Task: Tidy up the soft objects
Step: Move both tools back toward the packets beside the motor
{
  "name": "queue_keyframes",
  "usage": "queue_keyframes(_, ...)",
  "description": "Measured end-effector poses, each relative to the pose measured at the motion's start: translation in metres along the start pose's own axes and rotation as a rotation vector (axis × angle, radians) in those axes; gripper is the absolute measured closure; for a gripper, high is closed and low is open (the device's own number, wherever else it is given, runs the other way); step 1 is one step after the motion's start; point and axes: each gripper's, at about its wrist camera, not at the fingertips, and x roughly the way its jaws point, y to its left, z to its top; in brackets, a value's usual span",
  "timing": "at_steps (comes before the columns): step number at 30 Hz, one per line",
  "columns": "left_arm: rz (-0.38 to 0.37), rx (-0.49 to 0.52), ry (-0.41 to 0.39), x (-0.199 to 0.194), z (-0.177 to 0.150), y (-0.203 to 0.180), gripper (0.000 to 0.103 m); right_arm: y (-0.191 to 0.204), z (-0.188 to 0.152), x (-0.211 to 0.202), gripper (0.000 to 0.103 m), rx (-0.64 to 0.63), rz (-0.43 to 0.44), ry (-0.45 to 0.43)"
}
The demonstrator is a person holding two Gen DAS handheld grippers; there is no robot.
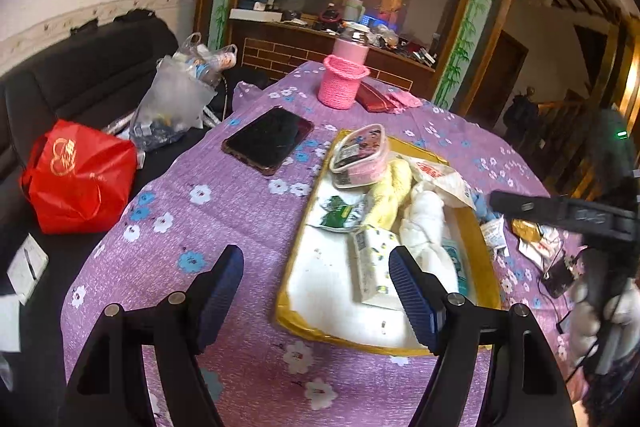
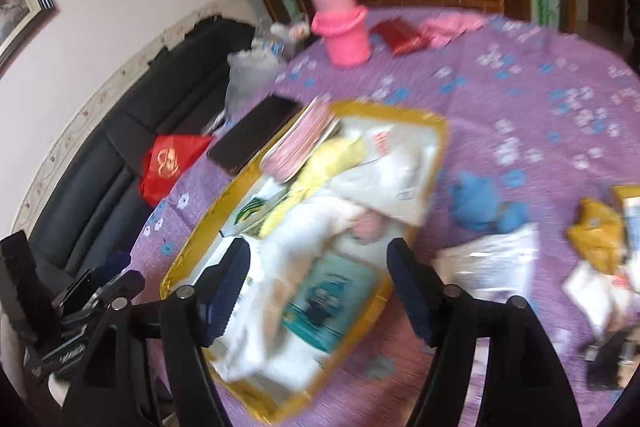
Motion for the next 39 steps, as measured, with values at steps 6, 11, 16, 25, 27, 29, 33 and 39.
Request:
queue_keyframes(6,-0.016,0.077,0.004,-0.008,0.002,-0.037,0.024,-0.033,-0.019,-0.072,0.02,-0.061,-0.137,-0.124)
queue_keyframes(11,-0.05,0.131,-0.006,-0.014,0.008,-0.075,0.024,-0.082,-0.028,-0.117,0.019,-0.069,-0.285,-0.136)
queue_keyframes(16,-0.095,0.219,0.021,-0.004,0.009,-0.118,0.024,-0.145,-0.032,-0.141,0.019,0.038,-0.35,-0.173)
queue_keyframes(25,-0.201,0.381,0.128,0.026,0.009,-0.195,0.024,-0.268,-0.044,-0.138,0.019,0.356,-0.346,-0.245)
queue_keyframes(27,-0.237,0.392,0.162,0.039,0.014,-0.215,0.024,-0.293,-0.049,-0.133,0.02,0.417,-0.354,-0.257)
queue_keyframes(29,-0.266,0.387,0.194,0.054,0.022,-0.234,0.024,-0.311,-0.055,-0.128,0.02,0.458,-0.362,-0.269)
queue_keyframes(33,-0.258,0.395,0.221,0.086,0.032,-0.266,0.024,-0.333,-0.065,-0.124,0.02,0.499,-0.353,-0.301)
queue_keyframes(39,-0.243,0.426,0.261,0.134,0.041,-0.302,0.024,-0.34,-0.066,-0.13,0.02,0.516,-0.392,-0.344)
